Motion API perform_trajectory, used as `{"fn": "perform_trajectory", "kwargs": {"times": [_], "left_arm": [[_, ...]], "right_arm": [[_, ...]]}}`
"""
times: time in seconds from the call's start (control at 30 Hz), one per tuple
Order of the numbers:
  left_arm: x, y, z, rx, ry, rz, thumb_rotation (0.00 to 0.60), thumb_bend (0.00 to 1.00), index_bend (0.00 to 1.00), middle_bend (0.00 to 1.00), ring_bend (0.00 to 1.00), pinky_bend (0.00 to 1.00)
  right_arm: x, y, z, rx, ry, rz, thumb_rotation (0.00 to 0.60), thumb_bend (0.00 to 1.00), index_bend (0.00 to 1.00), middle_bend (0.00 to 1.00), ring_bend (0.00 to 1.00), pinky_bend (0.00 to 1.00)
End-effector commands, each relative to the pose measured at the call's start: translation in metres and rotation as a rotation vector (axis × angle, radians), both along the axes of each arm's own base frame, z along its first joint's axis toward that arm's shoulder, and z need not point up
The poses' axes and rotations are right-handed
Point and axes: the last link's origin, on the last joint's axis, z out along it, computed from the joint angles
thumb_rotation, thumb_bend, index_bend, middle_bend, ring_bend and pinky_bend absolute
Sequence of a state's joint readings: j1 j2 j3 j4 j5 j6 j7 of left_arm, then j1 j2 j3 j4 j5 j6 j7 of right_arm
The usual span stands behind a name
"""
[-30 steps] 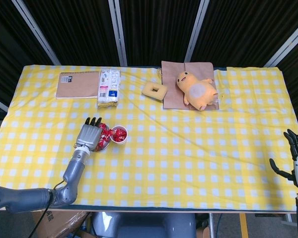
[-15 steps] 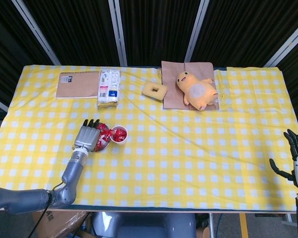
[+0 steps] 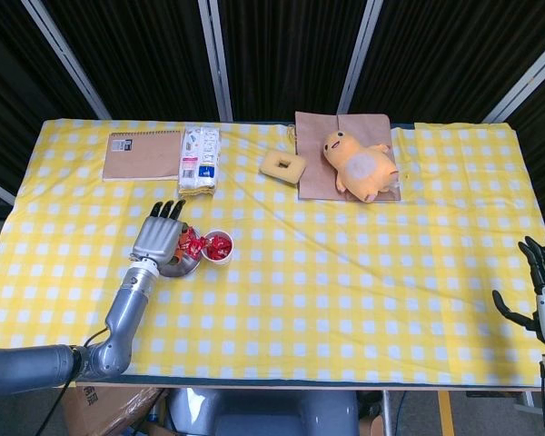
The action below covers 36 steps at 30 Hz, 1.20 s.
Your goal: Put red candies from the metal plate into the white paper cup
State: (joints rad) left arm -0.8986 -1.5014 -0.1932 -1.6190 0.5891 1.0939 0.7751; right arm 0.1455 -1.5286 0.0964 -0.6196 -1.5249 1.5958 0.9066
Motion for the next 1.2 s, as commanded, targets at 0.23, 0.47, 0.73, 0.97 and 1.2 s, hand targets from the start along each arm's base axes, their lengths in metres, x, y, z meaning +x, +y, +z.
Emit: {"fn": "perform_trajectory", "kwargs": {"times": [0.23,0.47,0.73,0.97,1.2], "left_arm": [[0.048,-0.006,0.016,0.0,-0.141,-0.09,0.6,0.4,0.53,0.0,0.0,0.02],[0.063,-0.008,0.011,-0.006,-0.133,-0.119,0.6,0.4,0.53,0.0,0.0,0.02],[0.054,-0.006,-0.003,-0.029,-0.075,-0.079,0.6,0.4,0.53,0.0,0.0,0.02],[0.047,-0.008,-0.015,-0.054,-0.047,-0.06,0.6,0.38,0.53,0.0,0.0,0.02],[0.049,-0.007,-0.018,-0.048,-0.046,-0.069,0.6,0.36,0.52,0.0,0.0,0.02]], "right_arm": [[0.0,0.0,0.001,-0.002,-0.003,0.0,0.6,0.41,0.0,0.0,0.0,0.0],[0.0,0.0,0.001,-0.004,-0.007,0.002,0.6,0.41,0.0,0.0,0.0,0.0],[0.0,0.0,0.001,-0.002,-0.008,0.003,0.6,0.41,0.0,0.0,0.0,0.0],[0.0,0.0,0.001,-0.002,-0.005,0.004,0.6,0.41,0.0,0.0,0.0,0.0],[0.0,0.0,0.001,-0.002,-0.007,0.003,0.6,0.41,0.0,0.0,0.0,0.0]]}}
